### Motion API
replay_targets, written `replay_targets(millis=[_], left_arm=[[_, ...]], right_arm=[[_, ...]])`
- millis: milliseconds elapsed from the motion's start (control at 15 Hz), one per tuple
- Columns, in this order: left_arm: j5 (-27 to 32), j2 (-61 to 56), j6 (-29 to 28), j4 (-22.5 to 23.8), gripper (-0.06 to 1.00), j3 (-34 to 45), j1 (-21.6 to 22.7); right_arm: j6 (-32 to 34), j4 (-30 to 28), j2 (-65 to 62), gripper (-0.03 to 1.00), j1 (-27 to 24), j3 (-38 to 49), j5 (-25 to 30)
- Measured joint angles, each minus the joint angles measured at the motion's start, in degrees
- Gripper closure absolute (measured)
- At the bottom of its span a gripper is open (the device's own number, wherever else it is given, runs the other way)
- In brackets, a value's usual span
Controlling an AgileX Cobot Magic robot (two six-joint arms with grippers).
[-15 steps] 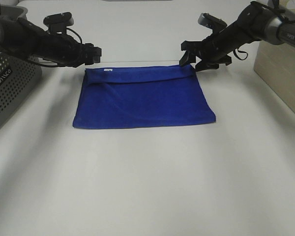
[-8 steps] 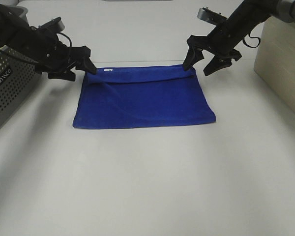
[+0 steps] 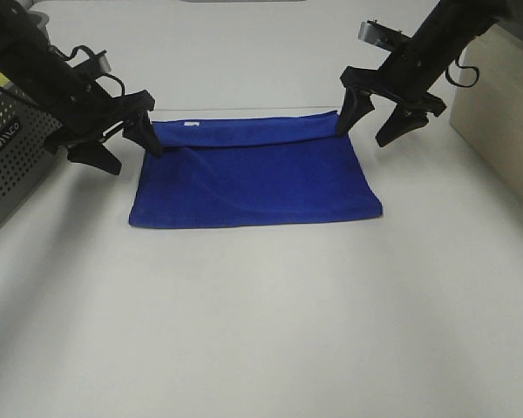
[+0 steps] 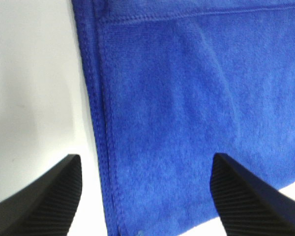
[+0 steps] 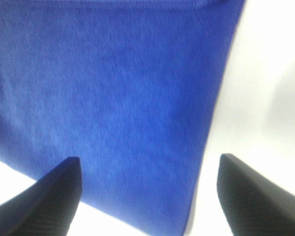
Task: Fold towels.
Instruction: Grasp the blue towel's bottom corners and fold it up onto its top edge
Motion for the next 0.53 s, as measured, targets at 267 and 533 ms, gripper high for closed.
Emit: replay_targets(millis=[267, 533], left_arm=[[-9.57, -10.08, -0.63, 2.01, 0.27, 17.53, 0.00], [-18.33, -12.03, 1.26, -3.44, 0.27, 29.56, -1.20]], right_arm=[[-1.72, -1.09, -4.70, 0.22, 0.00, 11.57, 0.06], [-2.18, -1.66, -5.73, 0.22, 0.00, 19.65, -0.69]])
